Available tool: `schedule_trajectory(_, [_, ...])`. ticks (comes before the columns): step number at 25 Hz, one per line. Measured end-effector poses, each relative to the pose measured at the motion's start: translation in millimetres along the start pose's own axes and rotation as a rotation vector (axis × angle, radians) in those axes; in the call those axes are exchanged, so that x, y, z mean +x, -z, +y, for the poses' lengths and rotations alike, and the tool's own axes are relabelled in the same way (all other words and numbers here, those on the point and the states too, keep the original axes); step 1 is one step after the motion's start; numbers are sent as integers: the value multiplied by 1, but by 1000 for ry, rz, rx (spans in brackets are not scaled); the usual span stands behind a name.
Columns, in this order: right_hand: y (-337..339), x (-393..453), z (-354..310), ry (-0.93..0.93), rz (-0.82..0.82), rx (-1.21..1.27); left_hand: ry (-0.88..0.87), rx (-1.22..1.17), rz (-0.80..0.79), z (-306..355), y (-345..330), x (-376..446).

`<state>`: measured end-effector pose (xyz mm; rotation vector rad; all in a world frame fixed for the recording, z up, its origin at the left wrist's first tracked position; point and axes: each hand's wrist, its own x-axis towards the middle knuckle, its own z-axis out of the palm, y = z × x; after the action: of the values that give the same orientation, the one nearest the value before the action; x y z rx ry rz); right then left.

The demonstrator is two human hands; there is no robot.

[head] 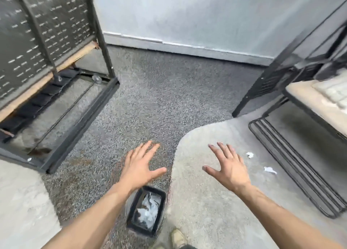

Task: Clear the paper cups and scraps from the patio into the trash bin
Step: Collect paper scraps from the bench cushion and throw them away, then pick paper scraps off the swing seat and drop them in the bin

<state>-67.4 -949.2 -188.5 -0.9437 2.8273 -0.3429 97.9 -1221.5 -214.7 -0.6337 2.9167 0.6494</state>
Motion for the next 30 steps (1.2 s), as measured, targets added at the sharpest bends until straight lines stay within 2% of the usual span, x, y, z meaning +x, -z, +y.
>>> schedule_trajectory(7, [73,-87,72,-344,239,-58,-377,60,-16,113,16,51])
schedule_trajectory(14, [118,-166,158,-654,367,-95,-683,20,-48,258,4,83])
schedule_trajectory(20, [141,-184,242,-776,398,-70,-807,3,-62,370,-14,110])
schedule_trajectory(30, [191,-192,386,-824,435,30,-791,37,-81,515,-58,166])
